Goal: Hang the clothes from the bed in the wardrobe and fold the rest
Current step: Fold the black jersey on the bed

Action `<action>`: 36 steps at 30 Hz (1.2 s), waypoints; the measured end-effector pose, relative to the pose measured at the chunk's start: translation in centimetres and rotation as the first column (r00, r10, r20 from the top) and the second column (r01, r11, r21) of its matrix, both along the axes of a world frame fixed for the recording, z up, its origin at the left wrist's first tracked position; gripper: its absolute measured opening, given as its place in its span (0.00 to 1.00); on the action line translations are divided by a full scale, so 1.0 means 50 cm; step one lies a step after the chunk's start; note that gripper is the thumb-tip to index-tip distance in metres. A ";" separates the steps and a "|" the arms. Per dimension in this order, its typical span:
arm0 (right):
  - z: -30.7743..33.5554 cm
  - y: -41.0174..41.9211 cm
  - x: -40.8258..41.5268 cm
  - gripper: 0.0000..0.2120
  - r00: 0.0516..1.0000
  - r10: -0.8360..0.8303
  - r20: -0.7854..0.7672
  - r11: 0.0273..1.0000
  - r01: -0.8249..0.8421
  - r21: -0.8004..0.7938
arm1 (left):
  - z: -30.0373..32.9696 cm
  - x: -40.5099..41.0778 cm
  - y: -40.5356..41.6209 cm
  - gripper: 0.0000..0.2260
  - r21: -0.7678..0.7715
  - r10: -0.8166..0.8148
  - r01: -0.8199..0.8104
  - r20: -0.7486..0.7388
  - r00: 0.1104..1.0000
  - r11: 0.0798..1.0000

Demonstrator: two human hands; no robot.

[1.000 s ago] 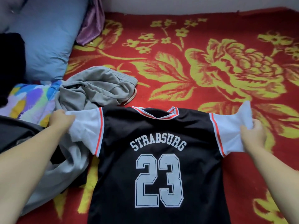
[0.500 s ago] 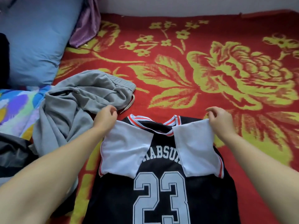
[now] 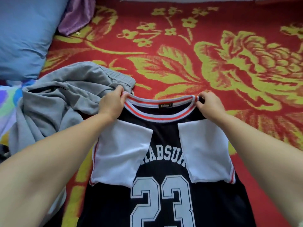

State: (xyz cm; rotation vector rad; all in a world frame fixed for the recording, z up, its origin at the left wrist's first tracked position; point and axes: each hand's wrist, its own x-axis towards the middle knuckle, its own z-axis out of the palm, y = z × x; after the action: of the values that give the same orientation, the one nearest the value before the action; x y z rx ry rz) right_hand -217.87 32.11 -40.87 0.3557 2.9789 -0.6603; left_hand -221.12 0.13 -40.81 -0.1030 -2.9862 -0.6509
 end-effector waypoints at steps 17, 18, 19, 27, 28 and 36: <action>-0.144 -0.027 0.195 0.32 0.962 0.227 0.150 0.899 -0.266 0.349 | -0.174 0.197 -0.027 0.29 -0.338 -0.185 0.247 0.204 0.961 0.908; -0.153 -0.021 0.192 0.31 0.960 0.197 0.199 0.905 -0.256 0.339 | -0.183 0.191 -0.031 0.30 -0.341 -0.125 0.204 0.241 0.962 0.918; -0.162 -0.021 0.186 0.29 0.958 0.177 0.226 0.909 -0.248 0.337 | -0.191 0.186 -0.030 0.30 -0.354 -0.078 0.163 0.242 0.967 0.921; -0.119 -0.037 0.207 0.29 0.924 0.150 0.352 0.925 -0.257 0.281 | -0.152 0.220 0.007 0.30 -0.357 -0.006 0.146 0.367 0.930 0.923; -0.108 -0.042 0.227 0.30 0.931 0.155 0.329 0.926 -0.253 0.279 | -0.144 0.245 0.011 0.31 -0.316 -0.060 0.166 0.320 0.945 0.934; -0.059 -0.121 0.687 0.27 0.938 0.139 0.317 0.973 -0.190 0.134 | -0.081 0.726 -0.028 0.29 -0.268 -0.074 0.205 0.431 0.900 0.941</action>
State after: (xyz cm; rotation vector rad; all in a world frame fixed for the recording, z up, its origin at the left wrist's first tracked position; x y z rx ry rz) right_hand -183.52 26.06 -43.83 0.1922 2.7293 -0.3109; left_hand -184.82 -1.28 -44.86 -0.2308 -3.5036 -0.2268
